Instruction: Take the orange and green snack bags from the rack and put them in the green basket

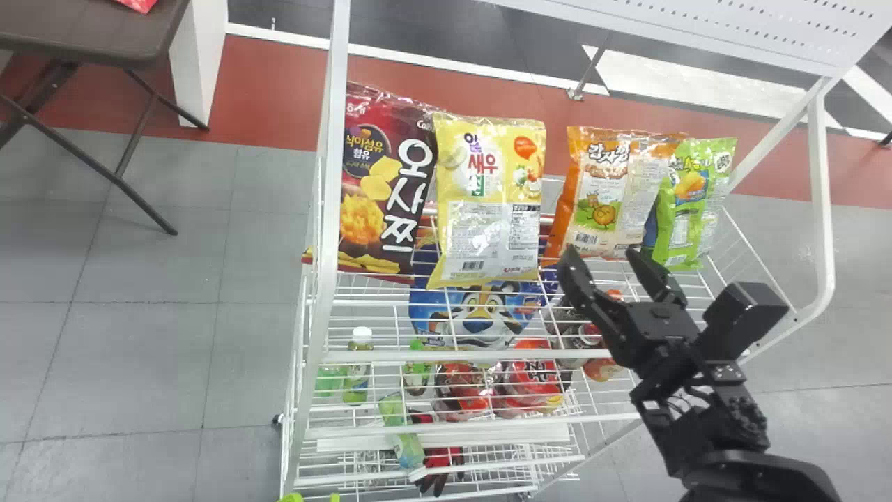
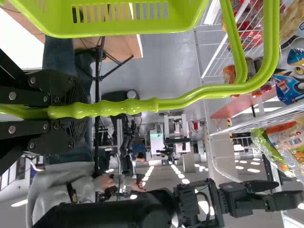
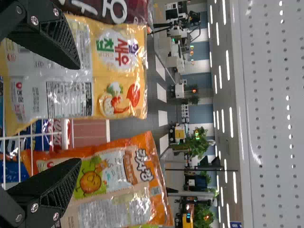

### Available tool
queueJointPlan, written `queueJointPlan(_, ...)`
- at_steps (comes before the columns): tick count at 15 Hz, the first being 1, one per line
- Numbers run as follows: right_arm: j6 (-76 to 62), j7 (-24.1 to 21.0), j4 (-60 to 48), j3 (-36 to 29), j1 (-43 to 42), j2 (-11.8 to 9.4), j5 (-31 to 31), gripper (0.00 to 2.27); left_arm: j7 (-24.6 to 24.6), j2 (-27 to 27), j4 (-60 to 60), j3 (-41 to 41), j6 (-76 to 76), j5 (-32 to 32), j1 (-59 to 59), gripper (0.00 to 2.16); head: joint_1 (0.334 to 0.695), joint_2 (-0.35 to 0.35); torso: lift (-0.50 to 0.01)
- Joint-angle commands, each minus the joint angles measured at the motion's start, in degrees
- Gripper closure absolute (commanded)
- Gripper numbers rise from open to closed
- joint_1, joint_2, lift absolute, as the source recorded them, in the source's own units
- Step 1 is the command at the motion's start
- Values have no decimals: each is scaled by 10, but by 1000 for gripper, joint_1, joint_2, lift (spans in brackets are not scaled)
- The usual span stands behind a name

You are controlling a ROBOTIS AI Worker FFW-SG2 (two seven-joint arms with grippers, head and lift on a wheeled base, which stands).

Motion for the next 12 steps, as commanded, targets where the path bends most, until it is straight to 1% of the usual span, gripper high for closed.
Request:
queueJointPlan(1, 10, 0, 47, -16, -41, -17, 1, 124, -2, 2, 2, -6, 1, -3, -5, 2128, 695, -350, 0)
queueJointPlan(5, 10, 0, 136, -11, -121, -45, 21, 124, -1, 4, -12, -5, 3, -4, 3, 2132, 695, -350, 0)
queueJointPlan(8, 1, 0, 184, -3, -160, -52, 39, 124, 1, 4, -14, -1, 3, -5, 5, 2132, 695, -350, 0)
queueJointPlan(9, -6, 0, 197, 4, -170, -58, 41, 124, 1, 3, -14, -1, 4, -5, 5, 2132, 695, -350, 0)
queueJointPlan(12, -4, -3, 230, 5, -201, -68, 60, 124, 5, 2, -14, -3, 4, -4, 3, 2132, 695, -350, 0)
